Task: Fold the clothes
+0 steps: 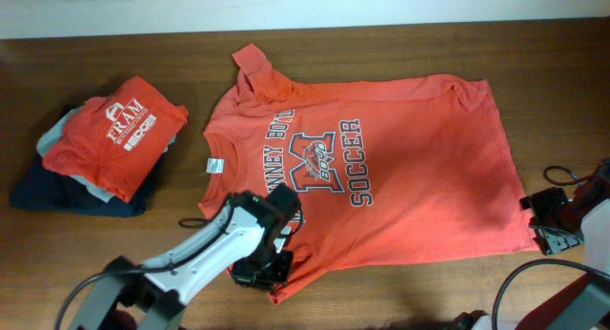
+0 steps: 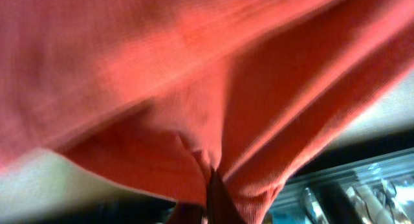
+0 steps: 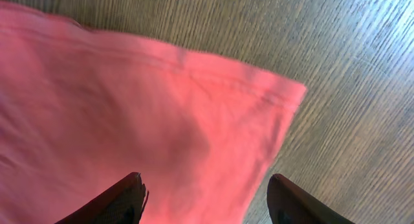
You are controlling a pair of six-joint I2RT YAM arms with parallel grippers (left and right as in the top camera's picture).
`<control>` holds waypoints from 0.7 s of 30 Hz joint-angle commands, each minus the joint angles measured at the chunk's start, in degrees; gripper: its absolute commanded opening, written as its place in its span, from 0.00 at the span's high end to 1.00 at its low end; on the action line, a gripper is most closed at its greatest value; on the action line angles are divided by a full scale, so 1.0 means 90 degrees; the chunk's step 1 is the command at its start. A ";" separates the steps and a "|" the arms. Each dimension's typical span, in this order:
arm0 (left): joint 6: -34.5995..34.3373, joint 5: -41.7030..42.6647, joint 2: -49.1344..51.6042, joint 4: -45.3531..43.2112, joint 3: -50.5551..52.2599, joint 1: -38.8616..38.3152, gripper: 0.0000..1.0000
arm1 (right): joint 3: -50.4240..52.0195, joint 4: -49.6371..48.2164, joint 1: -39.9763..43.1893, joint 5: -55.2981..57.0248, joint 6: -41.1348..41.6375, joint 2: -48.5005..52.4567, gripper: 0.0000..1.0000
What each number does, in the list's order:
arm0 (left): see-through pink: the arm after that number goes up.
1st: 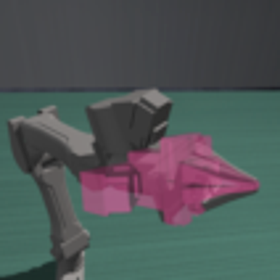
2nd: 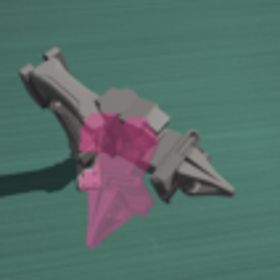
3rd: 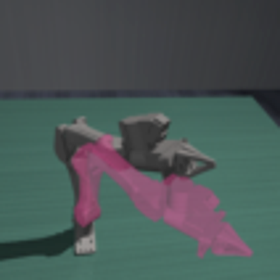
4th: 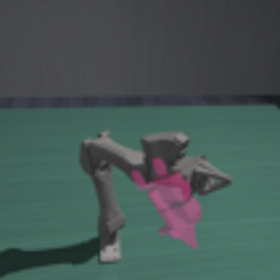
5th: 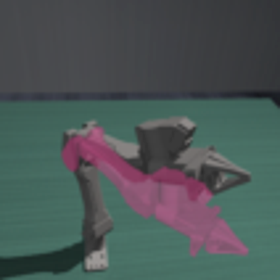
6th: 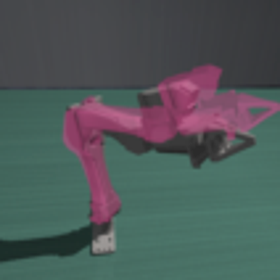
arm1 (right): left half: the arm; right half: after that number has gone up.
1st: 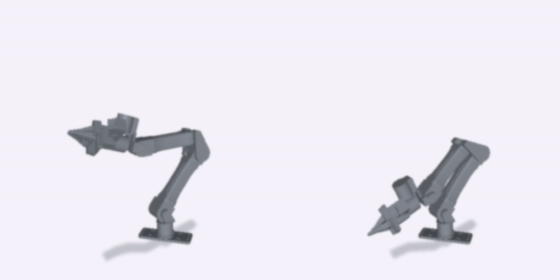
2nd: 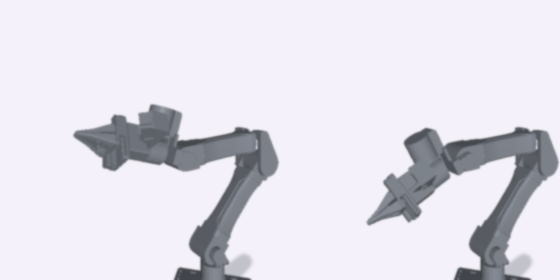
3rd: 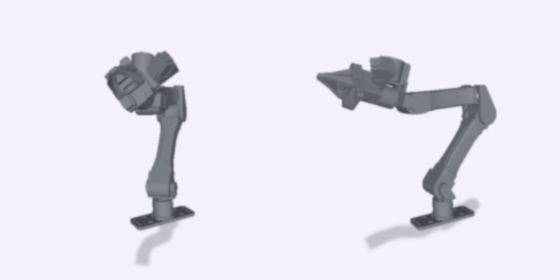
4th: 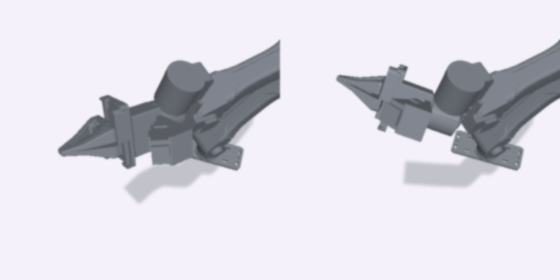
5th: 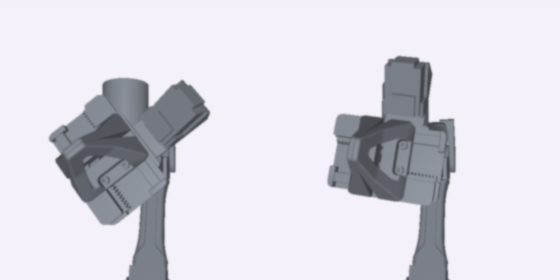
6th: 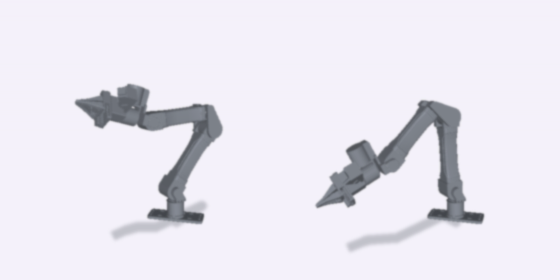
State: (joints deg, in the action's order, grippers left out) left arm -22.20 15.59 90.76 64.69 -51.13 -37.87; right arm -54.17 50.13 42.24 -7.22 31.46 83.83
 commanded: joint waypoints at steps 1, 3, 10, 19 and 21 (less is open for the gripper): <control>-0.0085 -0.0044 -0.0627 0.0750 -0.0784 -0.0024 1.00 | -0.0070 0.0005 0.0019 -0.0039 -0.0015 -0.0049 0.34; -0.0083 -0.0078 -0.0891 0.1112 -0.1049 -0.0024 1.00 | -0.0070 0.0005 0.0019 -0.0039 -0.0012 -0.0049 0.34; -0.0104 -0.0916 -0.1277 0.1224 -0.1253 0.0017 1.00 | -0.0070 0.0005 0.0019 -0.0092 -0.0012 -0.0049 0.34; -0.0100 -0.1382 -0.1265 0.1200 -0.1253 0.0291 1.00 | -0.0063 0.0194 0.0017 -0.0124 -0.0134 -0.0044 0.34; -0.0100 -0.1382 -0.1265 0.1178 -0.1253 0.0304 0.99 | -0.0034 0.0296 0.0019 -0.0100 -0.0131 -0.0010 0.30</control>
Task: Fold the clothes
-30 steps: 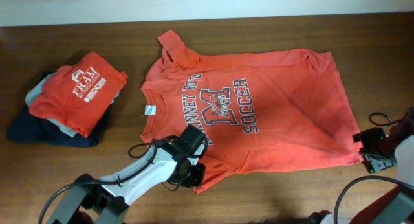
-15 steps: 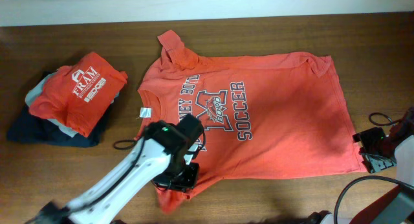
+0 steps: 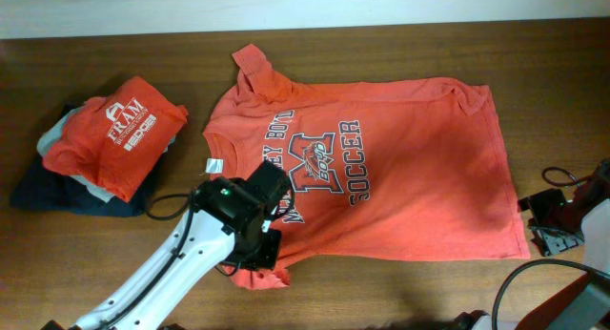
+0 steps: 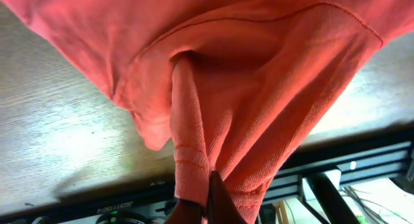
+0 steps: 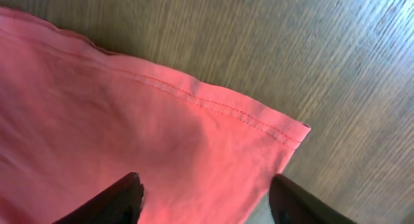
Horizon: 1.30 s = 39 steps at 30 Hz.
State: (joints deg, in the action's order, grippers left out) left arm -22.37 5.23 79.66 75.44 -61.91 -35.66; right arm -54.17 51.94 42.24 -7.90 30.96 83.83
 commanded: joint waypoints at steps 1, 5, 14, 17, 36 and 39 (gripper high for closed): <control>-0.0080 -0.0231 -0.0032 -0.0032 -0.0056 0.0058 0.99 | -0.0010 0.0095 0.0019 0.0019 -0.0073 0.0017 0.30; -0.0080 -0.0228 -0.0032 -0.0092 -0.0056 0.0058 1.00 | 0.0189 0.0027 0.0019 0.0355 -0.0049 0.0170 0.30; -0.0080 -0.0228 -0.0032 -0.0138 -0.0056 0.0058 0.99 | 0.0814 -0.0449 0.0019 0.0600 0.0107 0.0554 0.41; -0.0080 -0.0228 -0.0032 -0.0170 -0.0056 0.0061 0.99 | 0.1098 -0.0799 0.0019 0.0600 0.0243 0.0561 0.46; -0.0080 -0.0231 -0.0034 0.0134 -0.0114 0.0061 0.99 | 0.0787 -0.0153 0.0019 0.0257 -0.0253 0.0104 0.96; -0.0078 -0.0318 -0.0046 0.0328 -0.0233 0.0061 0.99 | 0.0396 0.0529 0.0019 0.0214 -0.0389 -0.0126 0.96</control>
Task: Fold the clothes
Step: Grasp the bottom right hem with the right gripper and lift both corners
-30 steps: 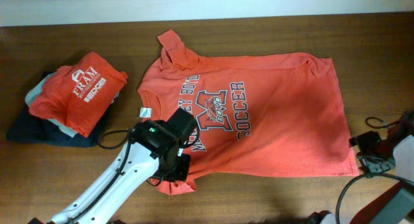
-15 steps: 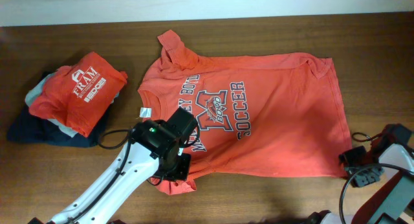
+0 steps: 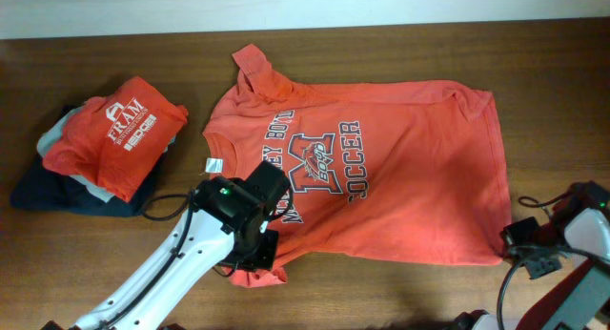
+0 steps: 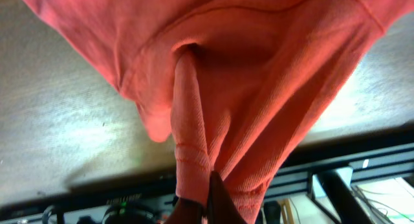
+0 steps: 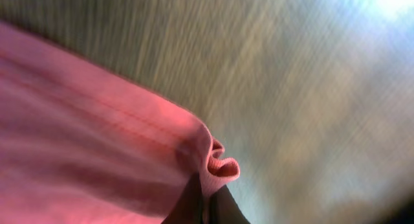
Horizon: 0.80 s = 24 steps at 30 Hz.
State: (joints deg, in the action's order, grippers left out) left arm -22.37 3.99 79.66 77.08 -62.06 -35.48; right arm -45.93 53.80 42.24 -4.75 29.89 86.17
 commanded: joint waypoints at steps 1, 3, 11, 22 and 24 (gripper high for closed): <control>-0.0078 -0.0289 -0.0046 0.0187 -0.0267 0.0041 0.99 | -0.0627 0.0413 0.0017 -0.0236 -0.0299 -0.0464 0.96; -0.0029 -0.0498 -0.0046 0.0185 -0.0374 0.0046 1.00 | -0.0782 0.0423 0.0017 -0.0653 -0.0306 -0.0602 0.96; 0.0308 -0.1129 -0.0044 -0.0335 -0.0539 0.0046 0.99 | -0.0886 -0.0500 -0.0080 -0.2441 -0.0437 -0.0653 0.96; 0.0709 -0.1705 -0.0007 -0.1018 -0.0539 0.0046 0.99 | -0.0886 -0.2611 -0.0780 -0.3215 -0.0044 -0.0653 0.96; 0.0792 -0.1933 -0.0007 -0.1110 -0.0539 0.0046 1.00 | -0.0886 -0.2943 -0.0869 -0.3211 -0.0046 -0.0653 0.96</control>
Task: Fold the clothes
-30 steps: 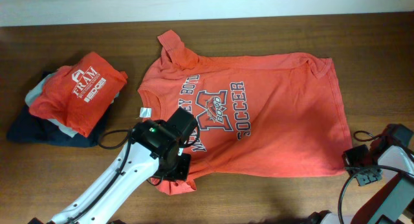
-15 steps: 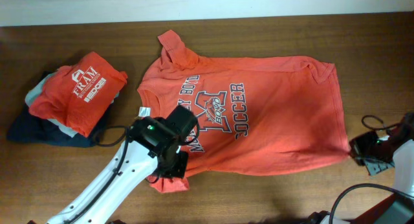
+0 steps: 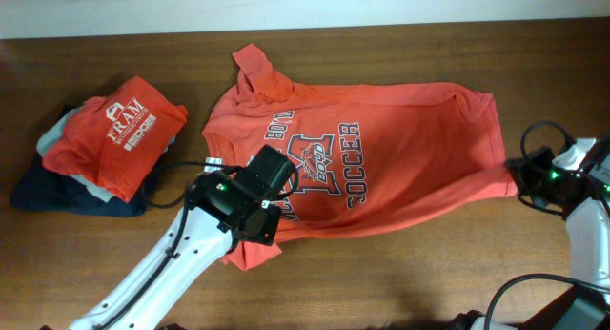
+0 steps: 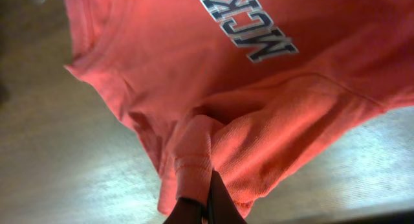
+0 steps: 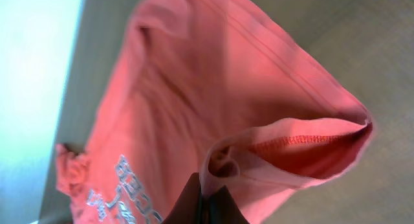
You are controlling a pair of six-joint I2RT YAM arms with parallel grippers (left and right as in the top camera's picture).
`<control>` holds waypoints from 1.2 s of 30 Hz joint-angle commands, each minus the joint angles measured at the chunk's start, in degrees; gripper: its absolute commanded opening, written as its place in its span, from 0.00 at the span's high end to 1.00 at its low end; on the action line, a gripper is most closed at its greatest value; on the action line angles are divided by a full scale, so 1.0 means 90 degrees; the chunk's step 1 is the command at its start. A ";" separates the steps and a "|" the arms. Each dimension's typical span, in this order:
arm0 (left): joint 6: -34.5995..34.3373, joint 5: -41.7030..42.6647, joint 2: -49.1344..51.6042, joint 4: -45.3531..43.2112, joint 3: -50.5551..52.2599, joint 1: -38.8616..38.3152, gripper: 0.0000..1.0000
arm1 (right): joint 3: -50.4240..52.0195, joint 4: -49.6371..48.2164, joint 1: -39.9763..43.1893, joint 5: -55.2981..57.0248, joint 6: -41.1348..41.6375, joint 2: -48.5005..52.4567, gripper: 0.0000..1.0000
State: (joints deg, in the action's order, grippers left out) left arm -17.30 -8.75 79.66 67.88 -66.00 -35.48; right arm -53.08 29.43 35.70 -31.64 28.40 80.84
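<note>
An orange T-shirt (image 3: 381, 158) printed "SOCCER" lies face up across the wooden table (image 3: 400, 273). My left gripper (image 4: 208, 204) is shut on the shirt's near left hem corner (image 4: 194, 153), lifted and drawn onto the shirt's lower part; in the overhead view that gripper (image 3: 257, 230) sits over the print's left end. My right gripper (image 5: 207, 208) is shut on the near right hem corner (image 5: 226, 162), raised off the table at the right, seen overhead as the gripper (image 3: 524, 173) beside the shirt's edge.
A stack of folded clothes (image 3: 100, 144), an orange "FRAM" shirt on top, sits at the left. Black cables (image 3: 548, 130) loop near the right arm. The table's near edge runs close below the left arm.
Both grippers have moved away from the near edge with their hem corners. The shirt's bottom edge now sits further up the table, lifted and bunched at both ends.
At first the left gripper held the near left hem corner while the right stood open over the near right corner. The right was then shut on that corner. Now both corners are lifted and carried toward the shirt's middle.
</note>
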 commanded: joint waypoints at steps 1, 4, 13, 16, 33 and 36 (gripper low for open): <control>0.0250 -0.0636 -0.0005 -0.0138 -0.0102 0.0046 1.00 | -0.0092 -0.0372 -0.0175 -0.0221 0.0124 -0.0056 0.96; 0.0563 -0.0913 0.0017 -0.0355 -0.0102 0.0046 0.99 | -0.0092 -0.0712 -0.0192 0.0019 0.0413 -0.0022 0.96; 0.1299 -0.1353 0.0427 -0.0979 -0.0100 0.0046 0.99 | -0.0092 -0.1212 -0.0325 0.0260 0.0571 0.0478 0.96; 0.1576 -0.1367 0.0729 -0.1149 -0.0100 0.0046 0.98 | -0.0092 -0.1435 -0.0466 0.0255 0.0571 0.0736 0.95; 0.1736 -0.1783 0.1447 -0.1875 -0.0100 0.0610 0.96 | -0.0092 -0.2494 -0.0758 0.0746 0.0784 0.1073 0.94; 0.1736 -0.1644 0.1447 -0.1877 -0.0100 0.0726 0.94 | -0.0092 -0.2329 -0.0758 0.0767 0.0784 0.1073 0.87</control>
State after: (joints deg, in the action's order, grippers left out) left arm -2.55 -23.99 92.38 51.13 -66.02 -30.13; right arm -53.10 7.53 29.19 -26.81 34.74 90.37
